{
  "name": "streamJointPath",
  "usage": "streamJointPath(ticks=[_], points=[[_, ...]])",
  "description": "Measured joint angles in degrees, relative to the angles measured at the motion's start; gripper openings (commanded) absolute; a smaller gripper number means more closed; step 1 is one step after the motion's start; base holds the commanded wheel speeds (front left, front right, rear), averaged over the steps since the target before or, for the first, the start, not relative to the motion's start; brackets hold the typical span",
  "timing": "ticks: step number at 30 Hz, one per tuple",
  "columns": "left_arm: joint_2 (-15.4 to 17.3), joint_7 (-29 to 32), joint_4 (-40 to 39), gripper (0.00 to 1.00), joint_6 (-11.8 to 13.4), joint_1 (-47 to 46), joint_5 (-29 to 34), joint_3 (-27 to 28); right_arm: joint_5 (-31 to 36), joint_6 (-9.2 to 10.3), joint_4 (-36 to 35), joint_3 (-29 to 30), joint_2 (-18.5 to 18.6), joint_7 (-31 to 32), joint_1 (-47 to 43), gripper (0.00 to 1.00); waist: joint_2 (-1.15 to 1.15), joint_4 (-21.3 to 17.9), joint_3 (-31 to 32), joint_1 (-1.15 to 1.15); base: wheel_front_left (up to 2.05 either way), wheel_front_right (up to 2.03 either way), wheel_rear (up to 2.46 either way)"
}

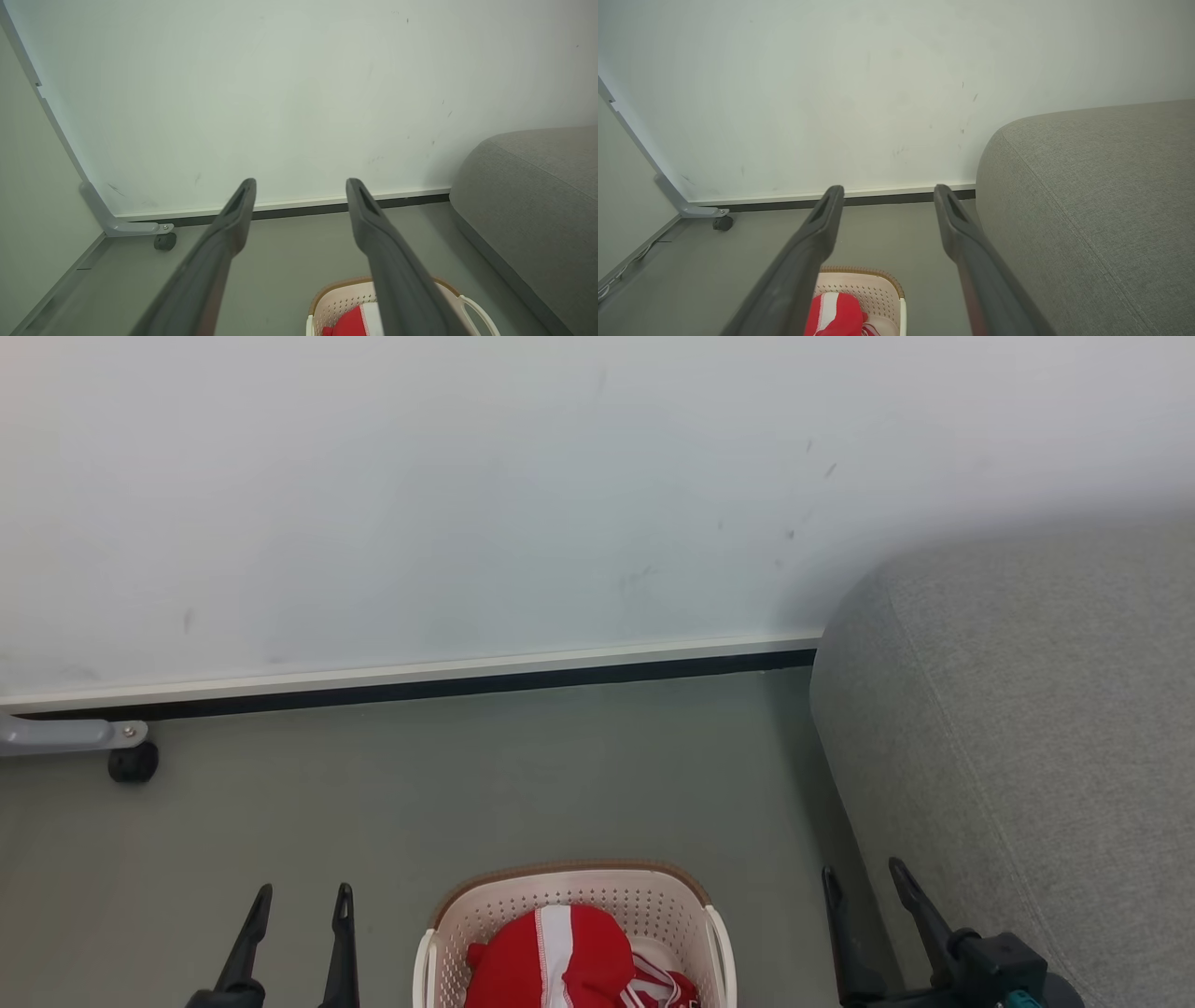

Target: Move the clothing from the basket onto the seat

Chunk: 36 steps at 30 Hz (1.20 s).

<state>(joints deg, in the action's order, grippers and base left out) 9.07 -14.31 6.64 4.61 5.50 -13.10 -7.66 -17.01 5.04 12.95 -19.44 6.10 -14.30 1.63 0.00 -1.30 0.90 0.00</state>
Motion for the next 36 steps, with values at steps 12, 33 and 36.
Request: streamJointPath(ticks=[12, 33, 36], points=[[0.1, 0.0, -1.8, 1.00, -0.3, -0.4, 0.7, -0.1, 0.5, 0.00, -3.3, 0.7, 0.0, -0.2, 0.2, 1.00, 0.00, 0.0, -4.1, 0.00, 0.00, 0.00, 0.00], [-1.7, 0.4, 8.1, 1.00, -5.2, -14.8, 5.2, -8.2, 4.0, 0.01, -8.8, 2.0, 0.4, -0.3, 8.8, 1.00, 0.01, -2.8, -21.3, 0.02, 0.00, 0.00, 0.00], [-1.8, 0.8, 10.2, 1.00, -6.2, -17.2, 5.9, -9.4, 4.1, 0.03, -9.4, 2.4, 0.3, -0.4, 10.4, 1.00, 0.01, -3.4, -23.8, 0.02, 0.00, 0.00, 0.00]])
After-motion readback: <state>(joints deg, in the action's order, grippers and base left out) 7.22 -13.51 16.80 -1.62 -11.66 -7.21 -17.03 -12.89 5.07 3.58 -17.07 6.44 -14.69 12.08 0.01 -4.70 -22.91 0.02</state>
